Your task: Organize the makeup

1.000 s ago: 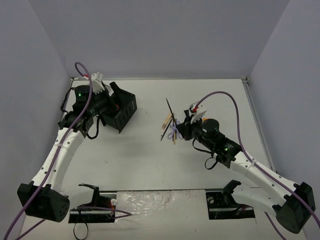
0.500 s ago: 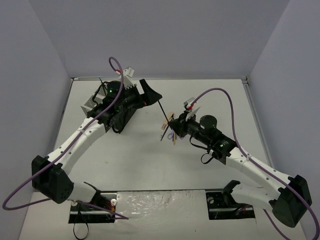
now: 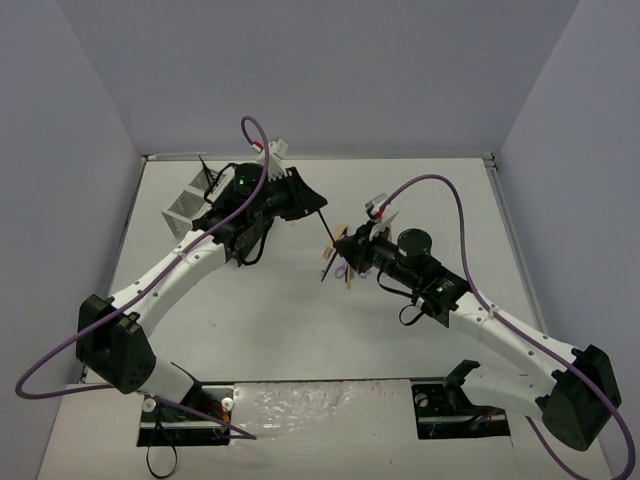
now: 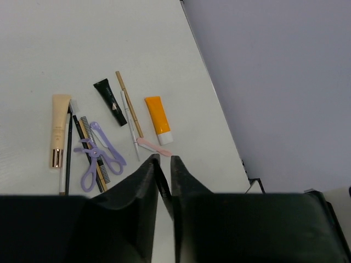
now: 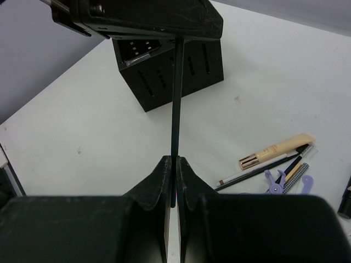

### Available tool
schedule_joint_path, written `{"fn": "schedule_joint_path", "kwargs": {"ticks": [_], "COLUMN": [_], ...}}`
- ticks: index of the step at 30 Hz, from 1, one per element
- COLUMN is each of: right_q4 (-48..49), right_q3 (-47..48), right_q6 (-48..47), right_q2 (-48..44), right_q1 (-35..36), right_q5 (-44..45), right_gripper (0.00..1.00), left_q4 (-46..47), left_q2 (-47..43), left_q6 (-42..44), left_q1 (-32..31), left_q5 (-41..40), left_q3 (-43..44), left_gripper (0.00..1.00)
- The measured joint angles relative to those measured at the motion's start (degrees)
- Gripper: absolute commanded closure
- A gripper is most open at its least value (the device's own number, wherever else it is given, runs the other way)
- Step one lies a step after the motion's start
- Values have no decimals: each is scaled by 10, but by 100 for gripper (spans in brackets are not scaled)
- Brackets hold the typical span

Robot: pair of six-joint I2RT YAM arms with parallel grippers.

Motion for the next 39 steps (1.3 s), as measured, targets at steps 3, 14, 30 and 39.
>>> {"fn": "schedule_joint_path", "kwargs": {"ticks": [3, 14, 30, 39], "right_q4": [5, 1, -30, -34], "right_q3": [0, 5, -67, -78], "right_q6": [0, -13, -18, -19], "right_q2": [10, 14, -20, -27], "right_q1": [0, 0, 0, 0], "right_q5": [0, 32, 126, 139], "right_gripper": [88, 11, 9, 9], "left_q4": [9, -60, -39, -4], "left_q2": [0, 1, 133, 290], "left_q6": [-1, 118, 319, 325], "left_q1": [-5, 9, 265, 315], "left_q5": [5, -58, -236, -237], "left_q3": [5, 56, 235, 299], "left_gripper": [100, 100, 99, 96]}}
